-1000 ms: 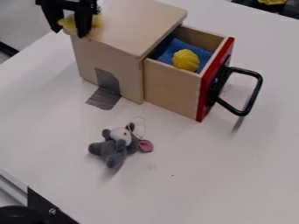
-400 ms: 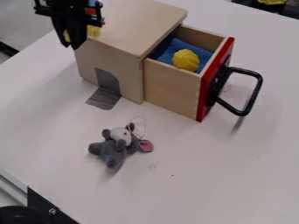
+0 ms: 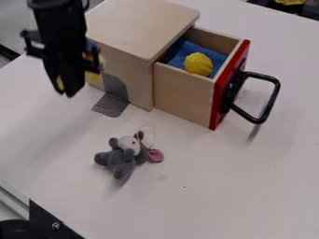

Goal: Move the yellow doll to the lower left side of the grey doll

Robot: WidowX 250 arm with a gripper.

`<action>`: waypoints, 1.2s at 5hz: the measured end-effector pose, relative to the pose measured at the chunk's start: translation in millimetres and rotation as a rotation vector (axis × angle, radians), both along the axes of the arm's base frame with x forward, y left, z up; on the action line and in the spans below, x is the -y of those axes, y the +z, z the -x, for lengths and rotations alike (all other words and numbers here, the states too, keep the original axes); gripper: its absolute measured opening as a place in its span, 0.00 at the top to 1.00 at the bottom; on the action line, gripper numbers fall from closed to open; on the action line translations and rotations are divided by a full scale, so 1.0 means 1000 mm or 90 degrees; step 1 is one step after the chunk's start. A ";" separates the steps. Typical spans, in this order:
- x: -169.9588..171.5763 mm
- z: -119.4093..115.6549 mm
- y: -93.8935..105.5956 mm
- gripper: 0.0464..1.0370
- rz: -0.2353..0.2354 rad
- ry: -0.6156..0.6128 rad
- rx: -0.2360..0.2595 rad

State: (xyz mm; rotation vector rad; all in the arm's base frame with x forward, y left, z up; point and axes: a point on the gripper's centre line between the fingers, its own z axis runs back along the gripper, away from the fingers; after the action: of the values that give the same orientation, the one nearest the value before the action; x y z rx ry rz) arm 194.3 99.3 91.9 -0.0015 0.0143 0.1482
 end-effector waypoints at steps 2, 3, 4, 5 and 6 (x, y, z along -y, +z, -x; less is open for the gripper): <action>0.022 0.026 -0.057 0.95 0.007 -0.005 -0.029; 0.021 0.029 -0.084 0.95 0.000 0.005 -0.041; 0.018 0.026 -0.090 0.95 -0.010 0.003 -0.032; 0.016 0.032 -0.090 0.93 -0.009 -0.001 -0.031; 0.014 0.036 -0.083 0.71 -0.010 -0.008 -0.015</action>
State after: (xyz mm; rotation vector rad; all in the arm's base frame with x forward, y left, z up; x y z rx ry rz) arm 157.9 85.7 9.3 0.0165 0.0365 0.1361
